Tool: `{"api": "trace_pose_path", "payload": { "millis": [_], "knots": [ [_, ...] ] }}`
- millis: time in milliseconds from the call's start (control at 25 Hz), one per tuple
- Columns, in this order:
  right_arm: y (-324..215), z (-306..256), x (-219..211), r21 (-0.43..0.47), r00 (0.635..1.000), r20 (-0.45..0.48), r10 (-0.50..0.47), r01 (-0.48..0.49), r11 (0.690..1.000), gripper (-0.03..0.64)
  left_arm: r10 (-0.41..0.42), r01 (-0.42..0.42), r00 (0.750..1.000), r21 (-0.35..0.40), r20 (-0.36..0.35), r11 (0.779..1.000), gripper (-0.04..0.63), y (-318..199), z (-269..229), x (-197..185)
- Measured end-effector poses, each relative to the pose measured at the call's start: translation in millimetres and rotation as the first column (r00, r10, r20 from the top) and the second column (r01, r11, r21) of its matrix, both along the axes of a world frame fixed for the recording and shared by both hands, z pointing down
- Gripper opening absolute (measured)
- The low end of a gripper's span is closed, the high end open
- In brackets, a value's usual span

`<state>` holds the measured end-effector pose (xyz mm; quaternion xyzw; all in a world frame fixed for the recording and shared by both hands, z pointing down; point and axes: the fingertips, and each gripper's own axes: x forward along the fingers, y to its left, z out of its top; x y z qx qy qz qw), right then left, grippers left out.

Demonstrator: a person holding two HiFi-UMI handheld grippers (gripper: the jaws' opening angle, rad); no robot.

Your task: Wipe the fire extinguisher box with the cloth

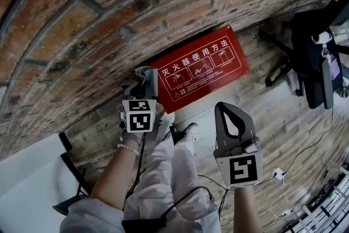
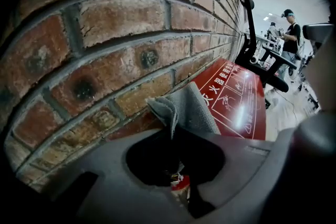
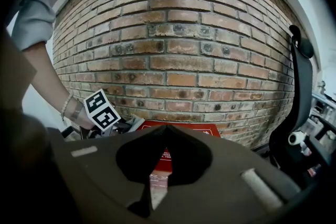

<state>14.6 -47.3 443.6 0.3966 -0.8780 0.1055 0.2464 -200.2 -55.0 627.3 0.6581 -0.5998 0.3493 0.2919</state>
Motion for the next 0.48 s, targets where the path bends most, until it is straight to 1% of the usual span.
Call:
{"api": "trace_pose_path", "payload": {
  "millis": [200,320,480],
  "knots": [
    [2.5,1.0,2.5,0.002,1.0,-0.002,0.003,-0.003,1.0,0.011,0.001,-0.001,1.0,0.019,0.002,1.0,0.012,2.9,-9.4,1.6],
    [3.5,-3.2,5.2,0.007,1.0,0.001,0.009,-0.009,1.0,0.011,-0.006,0.007,1.0,0.047,-0.022,0.999,0.012,6.1,-23.4,6.5],
    [3.7,-9.6,14.3,0.007,1.0,0.003,0.029,-0.029,1.0,0.011,0.004,0.001,0.998,0.088,-0.06,0.996,0.012,11.4,-48.3,21.9]
  ]
}}
